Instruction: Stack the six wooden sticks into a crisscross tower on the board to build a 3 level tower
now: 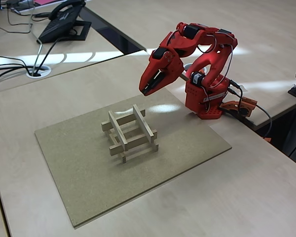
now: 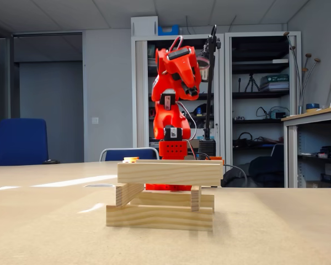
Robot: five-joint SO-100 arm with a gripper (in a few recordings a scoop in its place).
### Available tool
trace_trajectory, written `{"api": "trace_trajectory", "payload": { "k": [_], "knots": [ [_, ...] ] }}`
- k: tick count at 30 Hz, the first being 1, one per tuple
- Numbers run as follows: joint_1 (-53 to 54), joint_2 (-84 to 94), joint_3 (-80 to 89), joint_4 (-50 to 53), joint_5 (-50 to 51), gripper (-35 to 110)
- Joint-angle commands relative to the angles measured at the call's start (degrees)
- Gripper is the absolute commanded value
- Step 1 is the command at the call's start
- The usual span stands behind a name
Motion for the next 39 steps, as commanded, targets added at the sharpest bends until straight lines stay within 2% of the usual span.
{"api": "trace_trajectory", "payload": {
  "k": [1,8,15,27,31,37,39],
  "knots": [
    [0.26,9.05,9.67,-8.26,-1.76,0],
    [3.25,24.35,24.43,-17.84,-7.73,0],
    [6.06,37.27,31.99,-20.57,-9.40,0],
    [6.50,36.91,33.13,-23.73,-7.56,0],
    [6.59,36.91,35.68,-30.76,-7.47,0],
    [7.21,36.83,44.74,-48.87,-4.57,0],
    [6.94,36.91,44.74,-49.66,-7.03,0]
  ]
}}
